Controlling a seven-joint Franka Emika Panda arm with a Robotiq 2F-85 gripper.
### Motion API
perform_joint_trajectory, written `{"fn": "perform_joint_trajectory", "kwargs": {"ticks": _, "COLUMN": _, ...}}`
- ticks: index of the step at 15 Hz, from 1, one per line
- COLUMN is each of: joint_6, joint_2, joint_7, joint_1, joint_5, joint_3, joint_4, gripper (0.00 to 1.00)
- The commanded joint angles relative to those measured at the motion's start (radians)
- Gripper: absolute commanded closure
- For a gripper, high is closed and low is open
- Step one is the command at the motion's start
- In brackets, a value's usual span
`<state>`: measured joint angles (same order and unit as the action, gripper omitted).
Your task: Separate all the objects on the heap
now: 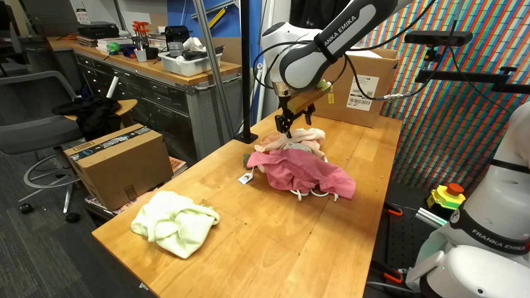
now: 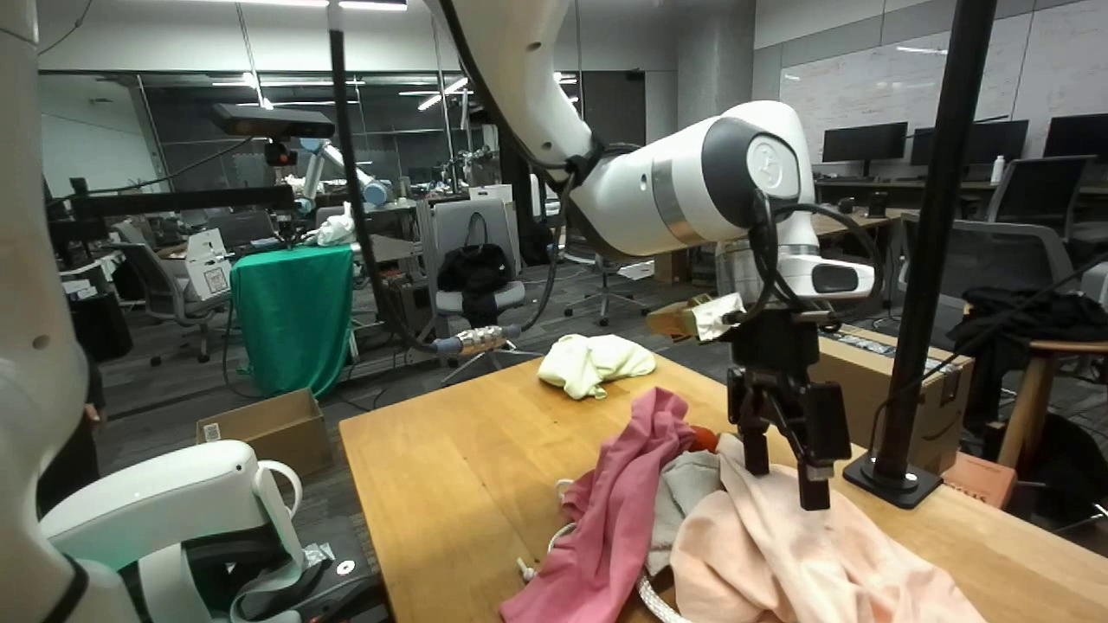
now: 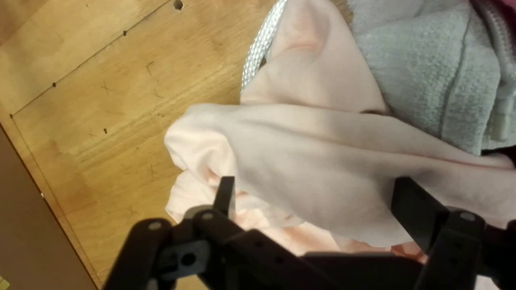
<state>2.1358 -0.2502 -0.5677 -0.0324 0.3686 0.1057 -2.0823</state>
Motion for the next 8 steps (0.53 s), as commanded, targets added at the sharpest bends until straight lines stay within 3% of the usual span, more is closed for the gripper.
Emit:
{"fn": "perform_joint_trajectory", "kwargs": {"ticks": 1, "joint_6": -0.052, "joint_2": -0.068, "joint_7": 0.073, "joint_1": 0.0, "joint_5": 0.016, "joint_3": 0.028, "joint_4": 0.088, "gripper": 0.0}}
{"fn": "perform_joint_trajectory", "kwargs": {"ticks": 6, "joint_6": -0.106, "joint_2": -0.097, "joint_7": 0.197, "joint_1": -0.024, "joint_5": -0.029, "joint_3": 0.043, "joint_4": 0.128, "gripper": 0.0}}
{"fn": "perform_joint_trajectory", "kwargs": {"ticks": 8, "joint_6": -0.116, "joint_2": -0.093, "joint_7": 0.177, "joint_1": -0.029, "joint_5": -0.071, "joint_3": 0.042, "joint_4": 0.119, "gripper": 0.0}}
